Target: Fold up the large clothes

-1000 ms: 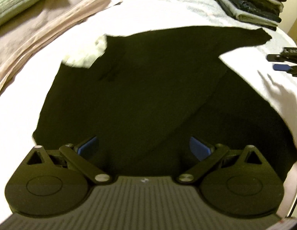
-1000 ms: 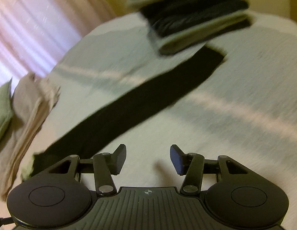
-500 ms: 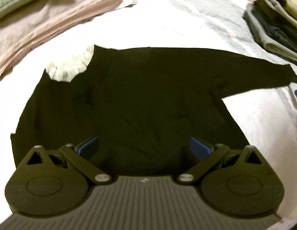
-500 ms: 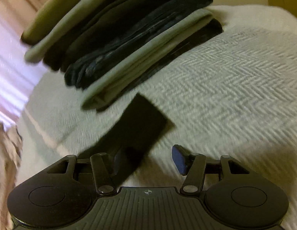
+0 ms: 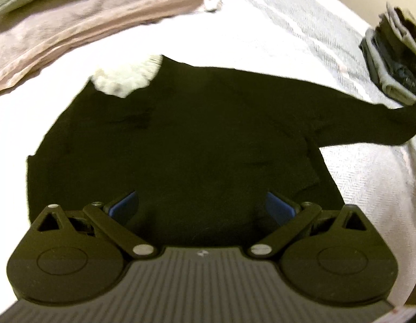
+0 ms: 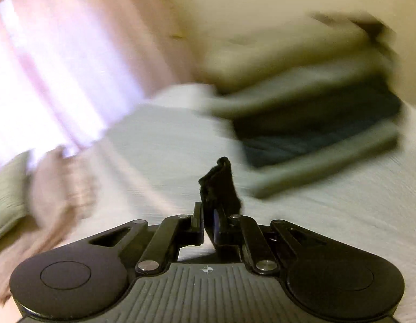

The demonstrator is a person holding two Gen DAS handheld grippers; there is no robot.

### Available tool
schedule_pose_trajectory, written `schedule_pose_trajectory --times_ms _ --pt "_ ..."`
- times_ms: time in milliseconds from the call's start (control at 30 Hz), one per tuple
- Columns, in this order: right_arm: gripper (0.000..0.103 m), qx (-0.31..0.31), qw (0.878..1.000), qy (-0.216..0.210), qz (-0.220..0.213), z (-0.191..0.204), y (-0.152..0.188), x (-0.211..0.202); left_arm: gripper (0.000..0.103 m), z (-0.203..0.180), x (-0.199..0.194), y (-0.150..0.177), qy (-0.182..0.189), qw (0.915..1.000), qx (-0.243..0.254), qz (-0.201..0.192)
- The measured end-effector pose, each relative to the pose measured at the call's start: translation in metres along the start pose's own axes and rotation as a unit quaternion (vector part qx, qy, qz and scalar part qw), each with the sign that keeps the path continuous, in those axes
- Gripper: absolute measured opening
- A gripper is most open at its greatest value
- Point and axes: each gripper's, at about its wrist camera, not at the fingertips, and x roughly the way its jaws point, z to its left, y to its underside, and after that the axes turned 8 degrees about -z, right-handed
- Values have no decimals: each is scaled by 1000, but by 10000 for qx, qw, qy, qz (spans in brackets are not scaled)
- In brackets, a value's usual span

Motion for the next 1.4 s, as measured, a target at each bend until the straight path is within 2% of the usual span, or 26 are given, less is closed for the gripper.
schedule_pose_trajectory --times_ms 100,200,300,367,433,467,500,567,633,767,833,1000,1133,1233,1300,1400 --pt "3 -386 9962 -732 -286 97 5 -16 99 29 -21 7 26 9997 -165 -157" --pt "3 -659 9837 -1608 -463 199 32 -28 99 67 -45 18 56 9991 -321 -289" --pt "3 -966 9639 -2439 -449 300 88 -30 99 116 -70 32 -30 9980 -506 -384" --pt "4 -1023 9518 -2886 -177 354 142 -23 99 152 -86 44 -107 9968 -680 -412" --pt "18 -1351 9363 -3221 373 399 212 -7 99 190 -96 58 -253 9954 -836 -393" --pt "40 -1688 9305 -3169 718 417 251 1 99 208 -98 66 -302 9949 -899 -356" --pt "46 -1842 9289 -3061 978 424 279 6 99 225 -99 74 -354 9945 -934 -317" --pt "46 -1810 9270 -2953 1442 427 314 9 99 251 -97 88 -443 9942 -953 -210" --pt "46 -1834 9286 -2780 1639 419 328 -3 99 271 -93 99 -466 9941 -968 -170" --pt "48 -2141 9310 -2352 1789 380 319 -20 94 292 -80 107 -320 9930 -1125 -168" --pt "48 -2372 9340 -1958 1816 355 311 -26 92 291 -71 103 -157 9926 -1191 -193" --pt "48 -2452 9463 -1084 1807 285 275 -17 86 271 -39 67 307 9924 -1113 -436" --pt "49 -2491 9500 -818 1698 254 254 0 66 250 -6 37 595 9912 -1006 -620" --pt "49 -2538 9496 -764 1674 237 244 12 44 246 25 16 498 9895 -1136 -741" --pt "49 -2568 9487 -751 1683 227 238 17 42 246 40 5 371 9895 -1145 -804" --pt "49 -2721 9432 -680 1782 213 238 24 42 253 68 -9 333 9890 -1280 -668"
